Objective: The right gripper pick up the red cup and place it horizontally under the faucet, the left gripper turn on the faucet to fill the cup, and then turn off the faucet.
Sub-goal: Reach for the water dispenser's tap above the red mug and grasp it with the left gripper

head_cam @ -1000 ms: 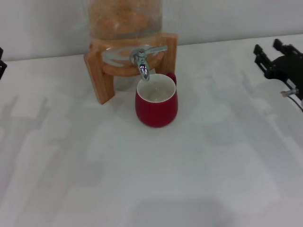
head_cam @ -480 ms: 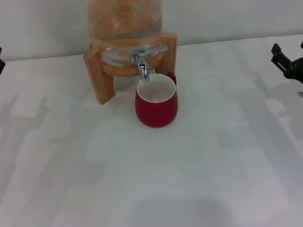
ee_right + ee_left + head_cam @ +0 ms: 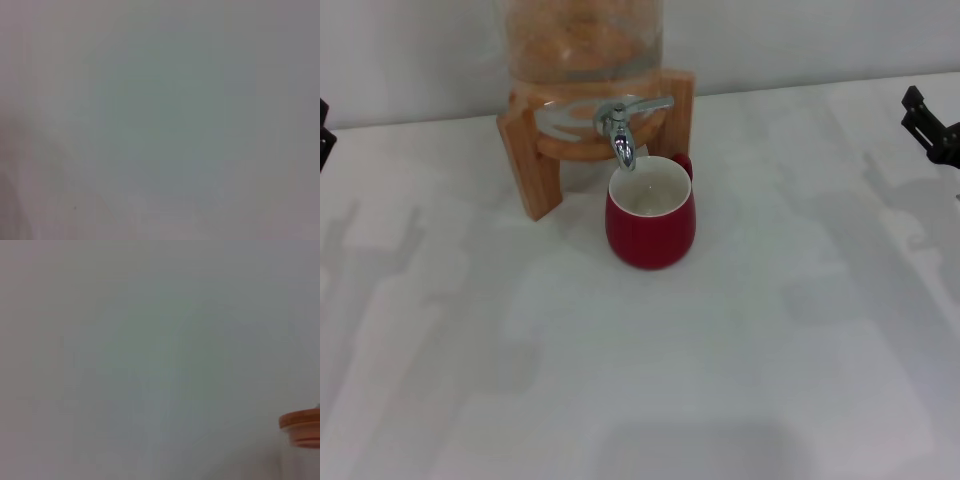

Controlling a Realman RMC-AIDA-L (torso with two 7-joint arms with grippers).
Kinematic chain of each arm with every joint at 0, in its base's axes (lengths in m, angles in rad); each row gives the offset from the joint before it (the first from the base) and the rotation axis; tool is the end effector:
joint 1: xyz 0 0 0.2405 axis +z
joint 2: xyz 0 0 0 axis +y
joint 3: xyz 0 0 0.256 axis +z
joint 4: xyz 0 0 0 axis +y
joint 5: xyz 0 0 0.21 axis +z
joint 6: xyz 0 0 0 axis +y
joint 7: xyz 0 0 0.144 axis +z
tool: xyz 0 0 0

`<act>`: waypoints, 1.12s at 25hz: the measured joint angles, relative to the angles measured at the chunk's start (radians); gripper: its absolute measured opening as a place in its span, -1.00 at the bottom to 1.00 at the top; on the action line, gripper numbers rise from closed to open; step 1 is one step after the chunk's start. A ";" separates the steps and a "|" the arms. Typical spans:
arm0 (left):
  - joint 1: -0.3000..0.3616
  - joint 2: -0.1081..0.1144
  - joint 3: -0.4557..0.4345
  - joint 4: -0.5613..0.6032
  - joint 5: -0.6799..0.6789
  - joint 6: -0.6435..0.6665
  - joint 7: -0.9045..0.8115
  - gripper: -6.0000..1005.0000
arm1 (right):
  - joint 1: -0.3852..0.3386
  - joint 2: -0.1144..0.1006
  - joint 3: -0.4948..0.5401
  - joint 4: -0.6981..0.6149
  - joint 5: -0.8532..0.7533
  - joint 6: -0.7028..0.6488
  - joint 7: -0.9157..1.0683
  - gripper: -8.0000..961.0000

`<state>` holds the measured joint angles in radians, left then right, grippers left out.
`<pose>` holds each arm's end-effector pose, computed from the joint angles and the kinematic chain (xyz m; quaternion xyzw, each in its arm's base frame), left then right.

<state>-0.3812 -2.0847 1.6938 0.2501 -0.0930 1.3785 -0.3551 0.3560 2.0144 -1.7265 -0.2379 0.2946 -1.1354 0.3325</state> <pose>-0.2872 0.3255 0.0091 -0.6894 -0.1566 -0.4389 0.5546 0.3522 0.3325 0.0382 -0.6543 0.2540 0.3350 0.6286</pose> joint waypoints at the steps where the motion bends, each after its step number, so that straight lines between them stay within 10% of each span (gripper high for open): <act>1: 0.000 0.000 0.000 0.000 0.000 0.000 0.000 0.66 | 0.000 0.001 -0.001 -0.001 0.000 0.000 0.000 0.74; 14: 0.080 0.035 -0.007 0.185 0.031 -0.274 -0.084 0.66 | 0.002 0.005 -0.004 0.003 -0.006 0.008 0.026 0.73; 28: 0.208 0.078 -0.084 0.892 0.283 -1.215 -0.133 0.66 | 0.016 0.007 -0.004 -0.003 -0.001 0.032 0.031 0.73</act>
<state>-0.1735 -2.0063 1.6099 1.1420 0.1898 0.1636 -0.4884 0.3719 2.0216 -1.7303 -0.2413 0.2937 -1.1036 0.3638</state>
